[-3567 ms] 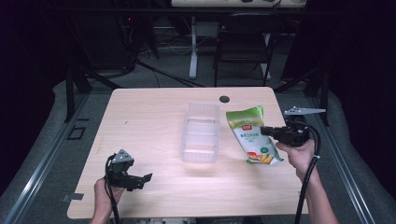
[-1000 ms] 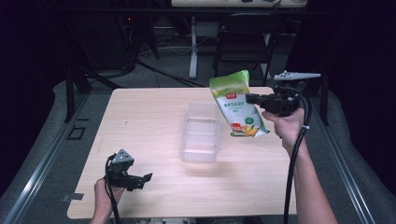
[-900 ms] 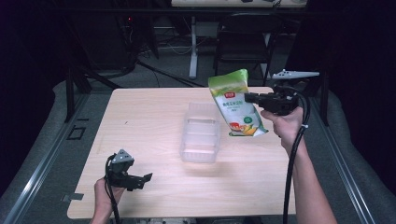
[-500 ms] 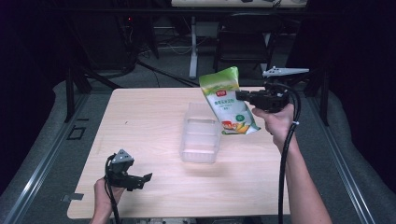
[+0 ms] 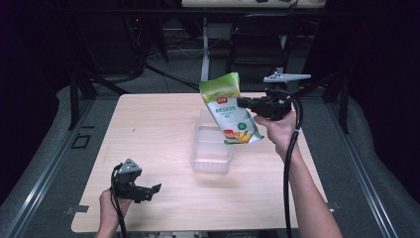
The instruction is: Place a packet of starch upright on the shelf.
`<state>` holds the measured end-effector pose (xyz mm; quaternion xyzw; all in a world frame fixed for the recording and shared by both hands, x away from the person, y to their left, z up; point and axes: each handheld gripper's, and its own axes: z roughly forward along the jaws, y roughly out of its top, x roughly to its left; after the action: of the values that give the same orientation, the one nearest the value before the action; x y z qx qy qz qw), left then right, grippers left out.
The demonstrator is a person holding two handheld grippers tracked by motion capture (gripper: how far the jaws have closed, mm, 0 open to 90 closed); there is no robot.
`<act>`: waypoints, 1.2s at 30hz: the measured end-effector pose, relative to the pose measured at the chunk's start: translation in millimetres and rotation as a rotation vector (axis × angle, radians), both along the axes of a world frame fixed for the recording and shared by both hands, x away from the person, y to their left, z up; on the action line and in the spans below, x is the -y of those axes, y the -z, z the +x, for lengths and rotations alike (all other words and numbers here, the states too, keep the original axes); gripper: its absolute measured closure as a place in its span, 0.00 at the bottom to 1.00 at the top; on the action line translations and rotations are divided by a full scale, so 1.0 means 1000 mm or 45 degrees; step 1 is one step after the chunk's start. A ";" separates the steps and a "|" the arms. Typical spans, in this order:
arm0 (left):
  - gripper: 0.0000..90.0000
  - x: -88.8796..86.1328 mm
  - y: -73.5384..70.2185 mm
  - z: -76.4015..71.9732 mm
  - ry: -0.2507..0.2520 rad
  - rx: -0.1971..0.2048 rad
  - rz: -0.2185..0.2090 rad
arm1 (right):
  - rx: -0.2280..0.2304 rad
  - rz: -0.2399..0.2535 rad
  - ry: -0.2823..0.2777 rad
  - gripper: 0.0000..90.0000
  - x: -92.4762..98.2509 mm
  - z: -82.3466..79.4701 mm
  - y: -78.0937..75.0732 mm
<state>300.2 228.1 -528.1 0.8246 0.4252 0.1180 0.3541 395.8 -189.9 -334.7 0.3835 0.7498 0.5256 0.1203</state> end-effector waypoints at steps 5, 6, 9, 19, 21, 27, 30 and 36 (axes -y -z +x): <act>0.06 -0.001 0.000 0.000 0.005 -0.001 0.000 | -0.014 -0.001 -0.009 1.00 -0.011 0.004 0.009; 0.06 0.000 0.000 0.000 0.003 -0.001 0.000 | -0.021 -0.009 -0.015 1.00 -0.013 0.005 0.011; 0.06 0.000 0.000 0.000 0.004 -0.002 -0.001 | -0.029 -0.024 -0.018 1.00 -0.020 0.006 0.017; 0.06 0.000 0.000 0.000 0.004 -0.002 -0.002 | -0.071 -0.037 -0.040 1.00 -0.043 0.012 0.040; 0.06 -0.001 0.000 0.000 0.003 -0.002 -0.003 | -0.087 -0.042 -0.038 1.00 -0.047 0.013 0.046; 0.06 0.000 0.000 0.000 0.000 0.002 -0.004 | -0.100 -0.023 -0.022 1.00 -0.056 0.017 0.063; 0.06 0.000 0.000 0.000 0.000 0.003 -0.003 | -0.102 -0.026 -0.024 1.00 -0.062 0.019 0.068; 0.06 0.001 0.000 0.000 0.006 -0.003 -0.006 | -0.113 -0.057 -0.030 1.00 -0.079 0.022 0.081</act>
<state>300.1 227.4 -528.1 0.8248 0.4240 0.1155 0.3557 417.6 -111.2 -415.6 0.3950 0.7704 0.4924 0.0894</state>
